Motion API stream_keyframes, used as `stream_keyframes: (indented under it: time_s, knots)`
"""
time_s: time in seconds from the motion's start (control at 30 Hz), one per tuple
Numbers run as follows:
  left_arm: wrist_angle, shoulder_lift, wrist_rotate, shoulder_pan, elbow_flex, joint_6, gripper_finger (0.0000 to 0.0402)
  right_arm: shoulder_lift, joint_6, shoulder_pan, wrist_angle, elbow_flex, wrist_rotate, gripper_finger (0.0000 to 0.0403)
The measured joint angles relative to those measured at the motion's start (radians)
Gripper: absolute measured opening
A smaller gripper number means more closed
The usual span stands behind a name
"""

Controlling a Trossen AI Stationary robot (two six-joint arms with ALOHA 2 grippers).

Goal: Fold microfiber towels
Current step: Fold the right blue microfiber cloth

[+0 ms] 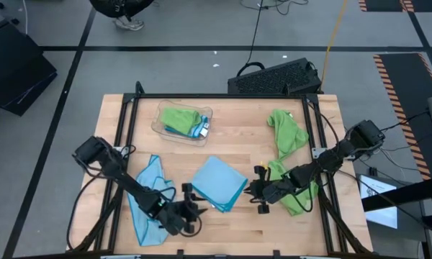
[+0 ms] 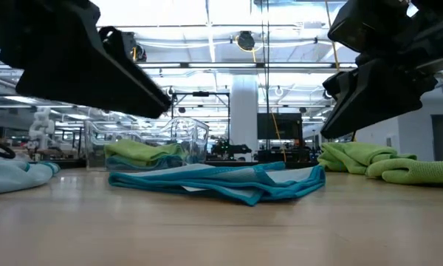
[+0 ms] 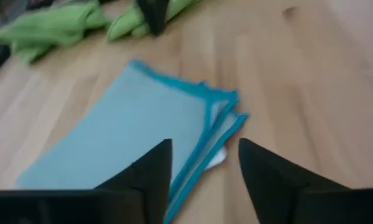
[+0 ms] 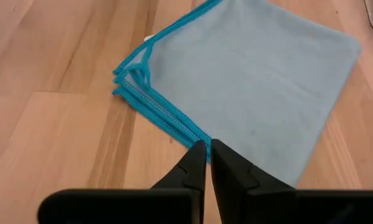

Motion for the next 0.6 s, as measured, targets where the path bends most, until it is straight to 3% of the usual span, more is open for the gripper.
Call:
stream_keyframes:
  time_s: [0.3,0.5,0.6]
  knots:
    - [-0.032,0.165,0.074,0.070,0.175,0.189,0.0270,0.000,-0.010,0.000,0.000,0.000,-0.001,0.0018]
    - [-0.291,0.209,0.194,0.150,0.309,0.178,0.0271,0.000,-0.008,0.001,-0.001,-0.009,-0.029,0.0018]
    - [-0.315,0.218,0.259,0.175,0.329,0.195,0.0260,0.000,-0.008,0.001,-0.001,-0.023,-0.030,0.0018]
